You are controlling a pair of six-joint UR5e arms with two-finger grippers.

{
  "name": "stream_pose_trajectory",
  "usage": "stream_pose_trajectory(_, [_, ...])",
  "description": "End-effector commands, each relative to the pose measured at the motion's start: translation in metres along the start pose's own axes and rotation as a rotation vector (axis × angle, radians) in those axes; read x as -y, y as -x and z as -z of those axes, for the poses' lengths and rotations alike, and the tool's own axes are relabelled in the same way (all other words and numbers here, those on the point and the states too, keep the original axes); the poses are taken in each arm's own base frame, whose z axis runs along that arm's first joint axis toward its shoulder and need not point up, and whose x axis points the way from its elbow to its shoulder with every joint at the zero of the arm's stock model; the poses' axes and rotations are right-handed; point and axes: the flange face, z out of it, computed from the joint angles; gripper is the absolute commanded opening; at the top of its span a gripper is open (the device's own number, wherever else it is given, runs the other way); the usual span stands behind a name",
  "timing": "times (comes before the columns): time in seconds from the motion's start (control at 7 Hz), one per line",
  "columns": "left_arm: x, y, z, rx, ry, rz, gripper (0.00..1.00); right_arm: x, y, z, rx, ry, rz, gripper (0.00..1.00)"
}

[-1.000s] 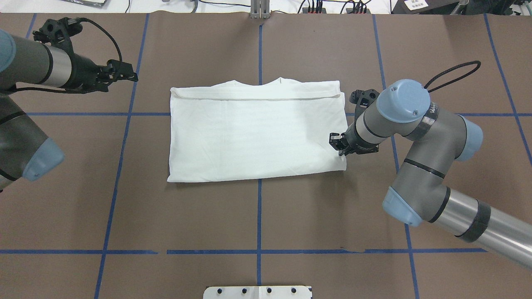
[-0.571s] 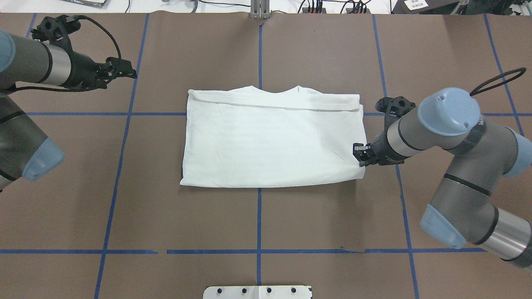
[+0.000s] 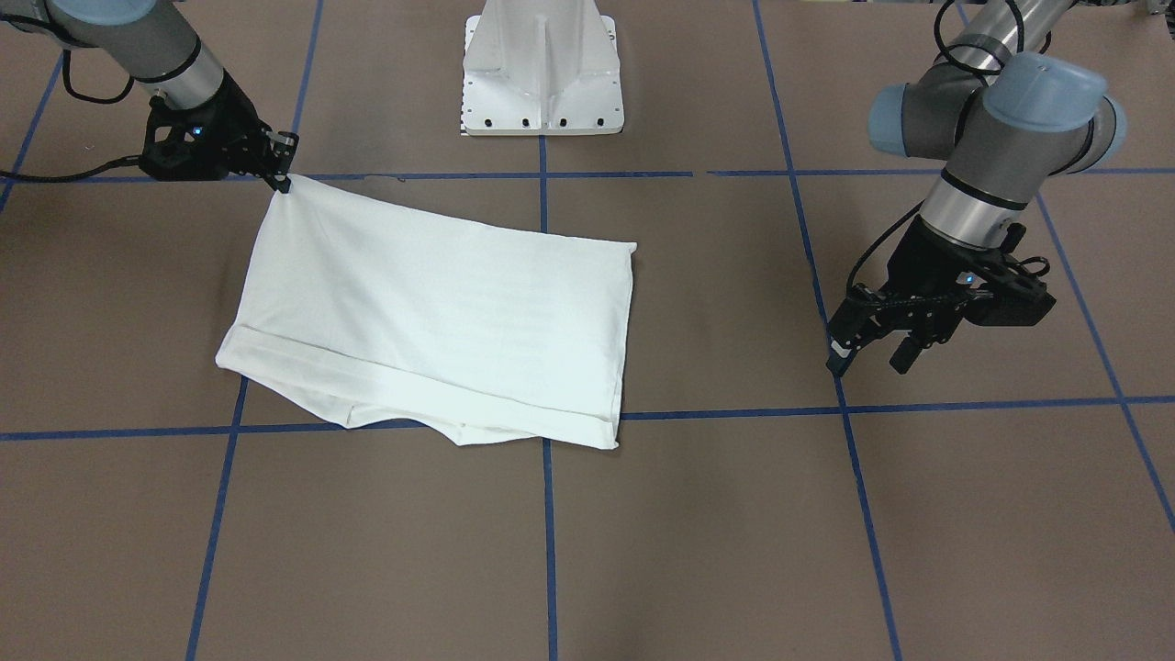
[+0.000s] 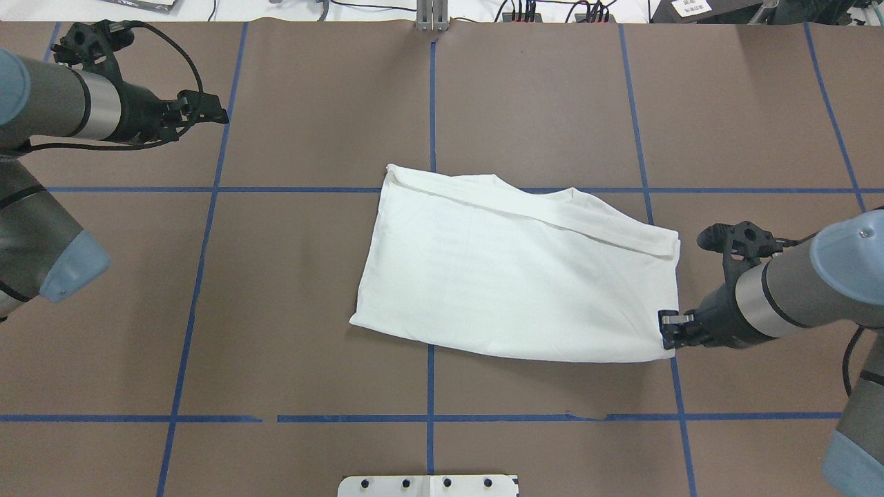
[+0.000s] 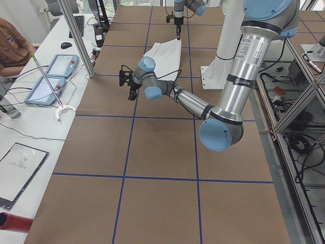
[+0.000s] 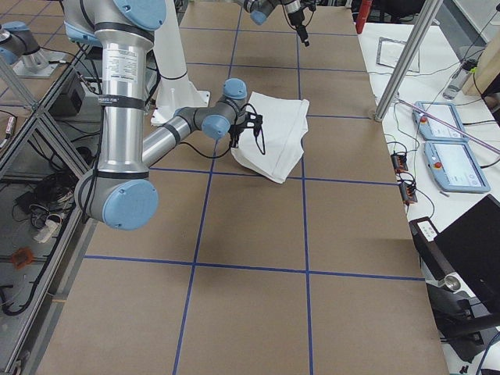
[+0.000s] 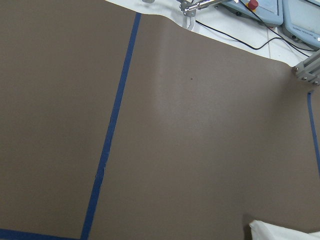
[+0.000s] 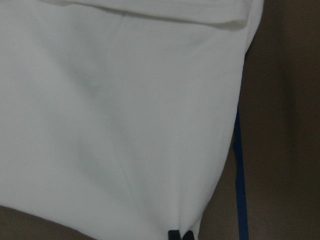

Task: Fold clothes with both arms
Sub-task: 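Drag the folded shirt toward the robot with the right gripper, rotating it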

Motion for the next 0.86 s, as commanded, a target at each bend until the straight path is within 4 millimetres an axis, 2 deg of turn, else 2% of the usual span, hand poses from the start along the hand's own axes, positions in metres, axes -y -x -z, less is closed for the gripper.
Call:
stream_pose_trajectory(0.0, [-0.002,-0.011,0.007,-0.024,-0.004,-0.010,1.00,-0.097,0.025,-0.021,0.008,0.229,0.151,0.00])
stream_pose_trajectory(0.14, [-0.008,-0.015,0.012,-0.036,-0.001,-0.017,1.00,-0.120,0.029,-0.034,-0.004,0.287,0.189,0.00])
stream_pose_trajectory(0.29, [-0.017,-0.021,0.011,-0.045,0.012,-0.027,1.00,-0.142,0.033,-0.047,-0.018,0.330,0.221,0.99])
stream_pose_trajectory(0.43, [-0.026,-0.024,0.007,-0.046,0.029,-0.033,1.00,-0.142,0.034,-0.049,-0.019,0.327,0.219,1.00])
stream_pose_trajectory(0.71, [-0.059,-0.037,-0.007,-0.063,0.111,-0.054,1.00,-0.110,0.049,-0.029,0.044,0.248,0.190,1.00])
